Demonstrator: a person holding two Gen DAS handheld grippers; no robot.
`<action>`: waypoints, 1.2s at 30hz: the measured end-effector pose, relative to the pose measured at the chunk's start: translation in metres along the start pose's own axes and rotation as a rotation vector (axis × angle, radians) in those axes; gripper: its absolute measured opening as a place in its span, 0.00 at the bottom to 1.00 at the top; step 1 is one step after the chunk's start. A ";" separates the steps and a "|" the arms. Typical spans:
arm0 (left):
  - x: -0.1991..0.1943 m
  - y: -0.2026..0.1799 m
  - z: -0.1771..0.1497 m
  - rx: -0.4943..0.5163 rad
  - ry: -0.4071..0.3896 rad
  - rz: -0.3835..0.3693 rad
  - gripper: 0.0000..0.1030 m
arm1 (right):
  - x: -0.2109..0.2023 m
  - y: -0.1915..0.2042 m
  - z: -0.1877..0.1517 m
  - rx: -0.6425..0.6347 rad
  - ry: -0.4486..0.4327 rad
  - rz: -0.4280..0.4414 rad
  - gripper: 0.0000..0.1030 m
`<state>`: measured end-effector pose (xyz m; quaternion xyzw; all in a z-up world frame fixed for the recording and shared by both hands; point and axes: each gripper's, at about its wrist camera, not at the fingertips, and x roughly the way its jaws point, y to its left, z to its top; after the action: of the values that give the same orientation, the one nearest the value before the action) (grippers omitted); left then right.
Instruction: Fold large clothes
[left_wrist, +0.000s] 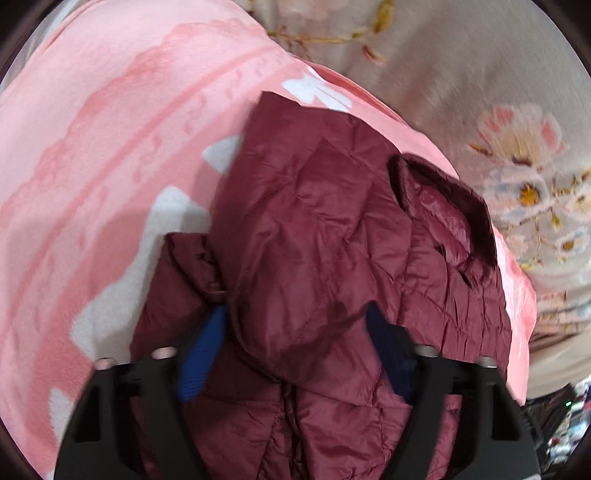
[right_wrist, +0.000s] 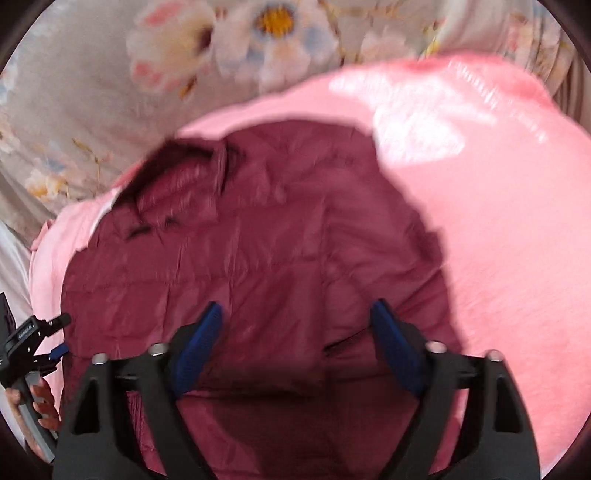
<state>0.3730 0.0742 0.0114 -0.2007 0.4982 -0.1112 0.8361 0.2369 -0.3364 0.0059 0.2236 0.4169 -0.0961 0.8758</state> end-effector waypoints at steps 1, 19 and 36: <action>-0.001 -0.001 0.002 0.009 -0.003 0.002 0.26 | 0.000 0.007 0.001 -0.034 -0.009 -0.015 0.46; 0.000 -0.016 -0.027 0.281 -0.072 0.184 0.01 | 0.003 0.014 -0.025 -0.194 -0.042 -0.104 0.02; -0.024 -0.115 -0.025 0.513 -0.205 0.234 0.55 | -0.031 0.092 -0.002 -0.330 -0.142 -0.043 0.25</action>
<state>0.3413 -0.0247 0.0712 0.0657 0.3864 -0.1154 0.9127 0.2487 -0.2548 0.0576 0.0603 0.3687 -0.0609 0.9256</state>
